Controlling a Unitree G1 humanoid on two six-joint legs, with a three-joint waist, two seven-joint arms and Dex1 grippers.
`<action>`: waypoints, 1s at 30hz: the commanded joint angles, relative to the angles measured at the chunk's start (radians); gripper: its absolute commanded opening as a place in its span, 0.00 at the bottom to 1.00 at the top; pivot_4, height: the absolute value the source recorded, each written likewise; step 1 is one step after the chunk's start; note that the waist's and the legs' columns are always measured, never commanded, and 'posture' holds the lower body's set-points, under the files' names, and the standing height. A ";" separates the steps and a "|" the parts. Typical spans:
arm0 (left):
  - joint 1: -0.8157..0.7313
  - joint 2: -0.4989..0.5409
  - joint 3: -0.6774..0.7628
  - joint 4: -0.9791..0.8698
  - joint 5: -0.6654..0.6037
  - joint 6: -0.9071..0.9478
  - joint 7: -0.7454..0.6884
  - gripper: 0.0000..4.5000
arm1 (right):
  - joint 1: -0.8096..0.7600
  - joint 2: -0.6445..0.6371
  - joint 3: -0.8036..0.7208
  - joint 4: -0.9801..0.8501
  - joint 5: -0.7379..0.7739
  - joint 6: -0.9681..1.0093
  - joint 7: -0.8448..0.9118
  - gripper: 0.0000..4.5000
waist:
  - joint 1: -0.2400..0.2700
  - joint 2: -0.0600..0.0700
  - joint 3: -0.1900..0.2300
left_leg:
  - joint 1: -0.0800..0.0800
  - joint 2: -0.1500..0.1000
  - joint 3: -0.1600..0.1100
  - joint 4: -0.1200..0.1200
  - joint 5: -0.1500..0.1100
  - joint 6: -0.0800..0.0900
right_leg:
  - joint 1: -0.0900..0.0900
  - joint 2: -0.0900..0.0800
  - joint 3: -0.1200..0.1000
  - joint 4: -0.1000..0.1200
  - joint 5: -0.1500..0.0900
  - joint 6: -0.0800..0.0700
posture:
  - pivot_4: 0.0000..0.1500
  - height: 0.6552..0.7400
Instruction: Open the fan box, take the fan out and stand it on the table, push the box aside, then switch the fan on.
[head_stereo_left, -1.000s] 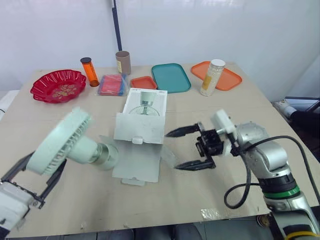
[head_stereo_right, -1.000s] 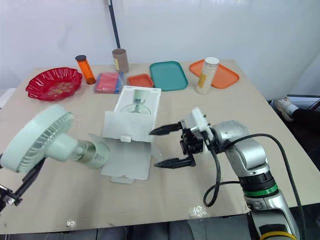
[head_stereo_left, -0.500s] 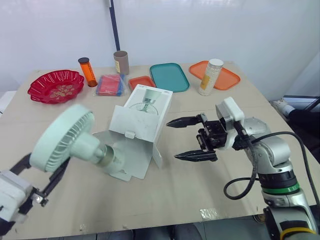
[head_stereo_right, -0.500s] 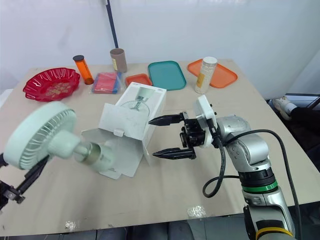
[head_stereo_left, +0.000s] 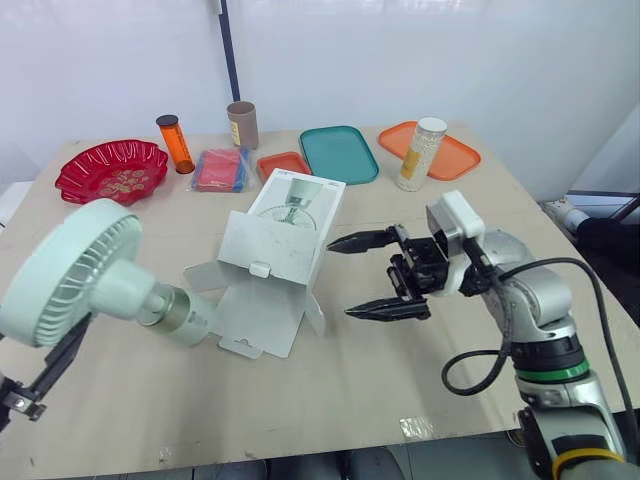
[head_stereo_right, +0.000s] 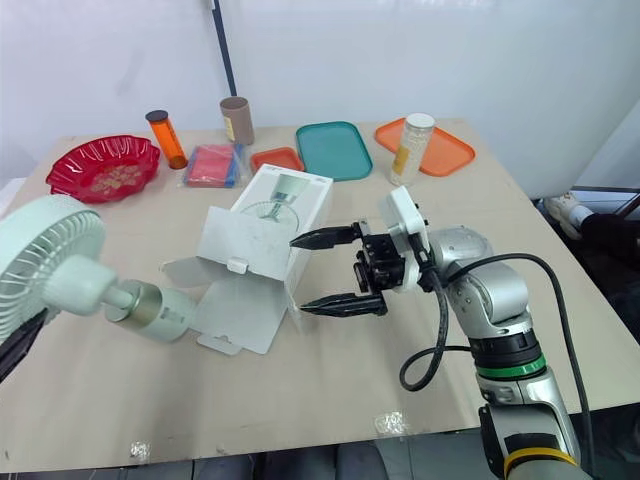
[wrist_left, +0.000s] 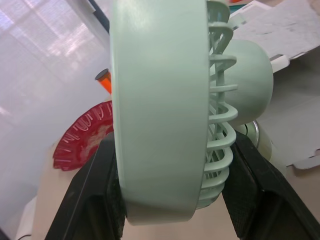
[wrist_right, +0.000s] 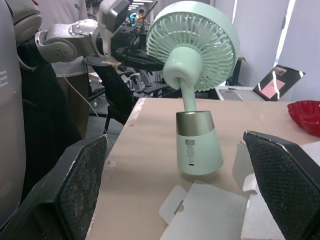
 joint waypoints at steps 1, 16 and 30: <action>-0.028 -0.003 0.028 0.005 -0.003 0.007 0.032 0.50 | -0.024 0.009 -0.006 -0.007 0.010 0.001 0.000 1.00 | 0.000 -0.001 0.000 | 0.000 0.000 0.000 0.000 0.000 0.000 | 0.000 0.000 0.000 0.000 0.000 0.000 | 1.00 0.98; -0.336 0.002 -0.143 0.159 0.155 0.150 0.193 0.50 | 0.001 -0.003 -0.016 -0.063 0.018 0.025 -0.042 1.00 | 0.001 -0.002 0.000 | 0.000 0.000 -0.001 0.000 0.000 -0.001 | 0.000 0.000 0.000 0.000 0.001 0.000 | 1.00 0.98; -0.357 -0.064 -0.228 0.197 0.205 0.152 0.195 0.50 | 0.016 -0.018 -0.024 -0.099 0.023 0.039 -0.068 1.00 | 0.001 -0.002 0.000 | 0.000 0.000 -0.001 0.000 0.000 -0.001 | 0.000 0.000 0.000 0.000 0.001 0.000 | 1.00 0.98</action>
